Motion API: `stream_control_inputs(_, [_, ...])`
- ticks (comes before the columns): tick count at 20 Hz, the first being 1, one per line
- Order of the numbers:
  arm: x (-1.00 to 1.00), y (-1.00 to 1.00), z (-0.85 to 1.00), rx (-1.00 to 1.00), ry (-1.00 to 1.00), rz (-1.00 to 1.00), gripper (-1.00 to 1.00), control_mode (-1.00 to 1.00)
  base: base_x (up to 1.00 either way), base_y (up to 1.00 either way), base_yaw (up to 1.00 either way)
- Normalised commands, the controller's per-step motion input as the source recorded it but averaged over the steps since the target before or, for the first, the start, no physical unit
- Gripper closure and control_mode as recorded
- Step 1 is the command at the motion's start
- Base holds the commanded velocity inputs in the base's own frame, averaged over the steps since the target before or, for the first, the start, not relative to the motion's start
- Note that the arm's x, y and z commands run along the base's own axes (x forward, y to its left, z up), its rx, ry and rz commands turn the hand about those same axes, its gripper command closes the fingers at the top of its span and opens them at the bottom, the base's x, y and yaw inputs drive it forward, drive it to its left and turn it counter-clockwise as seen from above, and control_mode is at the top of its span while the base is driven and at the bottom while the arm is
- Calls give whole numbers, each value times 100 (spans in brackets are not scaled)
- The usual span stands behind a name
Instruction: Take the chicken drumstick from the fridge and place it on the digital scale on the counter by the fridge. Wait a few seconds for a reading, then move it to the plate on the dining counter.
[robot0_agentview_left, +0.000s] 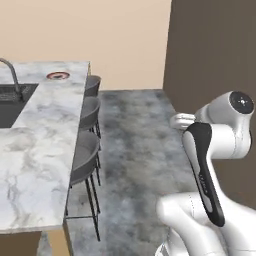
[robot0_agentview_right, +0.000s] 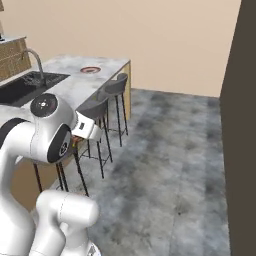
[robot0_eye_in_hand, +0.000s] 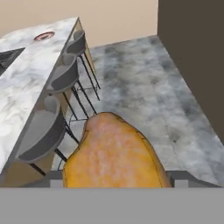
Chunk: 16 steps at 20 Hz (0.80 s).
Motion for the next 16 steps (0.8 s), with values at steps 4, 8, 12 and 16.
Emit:
stream_control_inputs(4, [0,0,0,0,0,0,100,100,76,-80,54])
stream_control_inputs(8, [0,0,0,0,0,0,100,100,75,-84,52])
stream_control_inputs(12, [0,0,0,0,0,0,100,100,75,-85,52])
stream_control_inputs(16, [0,0,0,0,0,0,100,100,73,-85,52])
